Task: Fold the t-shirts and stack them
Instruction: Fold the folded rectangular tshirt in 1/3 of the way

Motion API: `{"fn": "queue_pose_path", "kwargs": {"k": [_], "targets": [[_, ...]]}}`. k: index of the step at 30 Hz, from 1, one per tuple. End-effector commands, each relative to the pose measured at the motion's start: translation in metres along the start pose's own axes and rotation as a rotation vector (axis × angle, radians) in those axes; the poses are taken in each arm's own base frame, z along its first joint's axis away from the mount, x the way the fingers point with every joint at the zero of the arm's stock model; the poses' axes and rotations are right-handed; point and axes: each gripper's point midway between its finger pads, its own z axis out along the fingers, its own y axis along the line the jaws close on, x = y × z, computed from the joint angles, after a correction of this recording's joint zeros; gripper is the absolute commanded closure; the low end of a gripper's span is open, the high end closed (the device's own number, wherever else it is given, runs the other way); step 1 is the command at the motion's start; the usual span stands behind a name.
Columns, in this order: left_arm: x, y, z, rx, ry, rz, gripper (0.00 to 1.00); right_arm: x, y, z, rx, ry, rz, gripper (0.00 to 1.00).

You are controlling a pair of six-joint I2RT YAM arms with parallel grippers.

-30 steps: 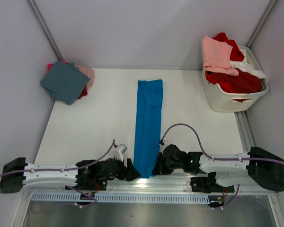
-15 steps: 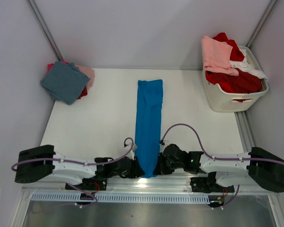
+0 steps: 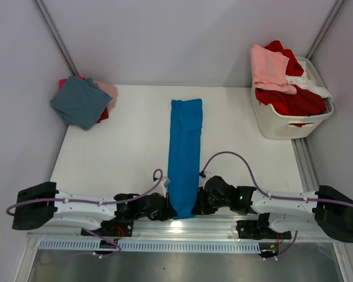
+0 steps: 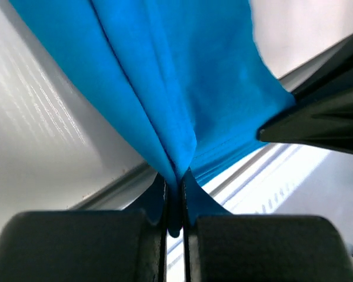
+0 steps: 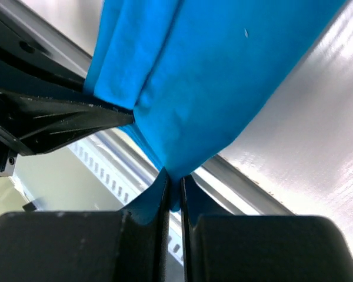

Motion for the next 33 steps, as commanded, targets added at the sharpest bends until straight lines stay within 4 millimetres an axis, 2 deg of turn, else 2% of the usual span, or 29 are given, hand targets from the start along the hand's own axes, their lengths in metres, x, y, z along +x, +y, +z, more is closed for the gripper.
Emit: {"fn": "queue_pose_path", "kwargs": {"k": [1,2,5,7,9,14,15,17,18,21,22,23,24,27,28,30,31,32,33], "targets": [[0.004,0.027,-0.015,-0.088,0.012,0.063,1.0,-0.021,0.015,-0.015,-0.02,-0.056,-0.04,1.0],[0.003,0.033,-0.019,-0.11,0.008,0.071,1.0,-0.025,0.018,-0.017,-0.025,-0.068,-0.043,1.0],[-0.017,0.018,-0.034,-0.07,-0.062,0.078,1.0,-0.037,0.017,-0.025,-0.032,-0.098,-0.037,1.0],[-0.026,0.019,-0.042,-0.079,-0.091,0.092,1.0,-0.047,0.016,-0.028,-0.041,-0.115,-0.02,1.0],[-0.039,0.011,-0.05,-0.066,-0.12,0.107,1.0,-0.054,0.017,-0.029,-0.058,-0.116,-0.017,1.0],[-0.073,0.001,-0.059,-0.066,-0.18,0.137,1.0,-0.091,0.018,-0.033,-0.057,-0.175,-0.028,1.0],[-0.08,-0.004,-0.061,-0.06,-0.196,0.141,1.0,-0.102,0.024,-0.037,-0.067,-0.195,-0.051,1.0],[-0.096,0.001,-0.062,-0.088,-0.227,0.16,1.0,-0.118,0.021,-0.037,-0.056,-0.216,-0.049,1.0],[-0.107,-0.006,-0.066,-0.076,-0.25,0.162,1.0,-0.13,0.029,-0.041,-0.067,-0.238,-0.059,1.0],[-0.133,-0.008,-0.07,-0.08,-0.307,0.179,1.0,-0.151,0.023,-0.039,-0.038,-0.26,-0.086,1.0],[-0.146,-0.006,-0.071,-0.096,-0.338,0.195,1.0,-0.163,0.028,-0.041,-0.04,-0.283,-0.115,1.0],[-0.154,-0.005,-0.07,-0.115,-0.349,0.203,1.0,-0.169,0.021,-0.037,-0.014,-0.281,-0.113,1.0],[-0.168,-0.003,-0.073,-0.139,-0.373,0.209,1.0,-0.181,0.026,-0.039,-0.011,-0.3,-0.127,1.0],[-0.194,-0.005,-0.072,-0.167,-0.395,0.233,1.0,-0.197,0.015,-0.032,0.053,-0.303,-0.165,1.0],[-0.201,-0.008,-0.073,-0.166,-0.403,0.24,1.0,-0.208,0.02,-0.034,0.057,-0.322,-0.182,1.0],[-0.211,-0.006,-0.068,-0.184,-0.403,0.26,1.0,-0.22,0.007,-0.03,0.107,-0.32,-0.195,1.0],[-0.22,-0.011,-0.07,-0.177,-0.418,0.262,1.0,-0.226,0.005,-0.031,0.12,-0.329,-0.198,1.0],[-0.223,-0.014,-0.068,-0.159,-0.413,0.269,1.0,-0.238,0.005,-0.035,0.131,-0.356,-0.206,1.0],[-0.227,-0.009,-0.063,-0.167,-0.394,0.263,1.0,-0.248,-0.003,-0.037,0.146,-0.367,-0.188,1.0]]}}
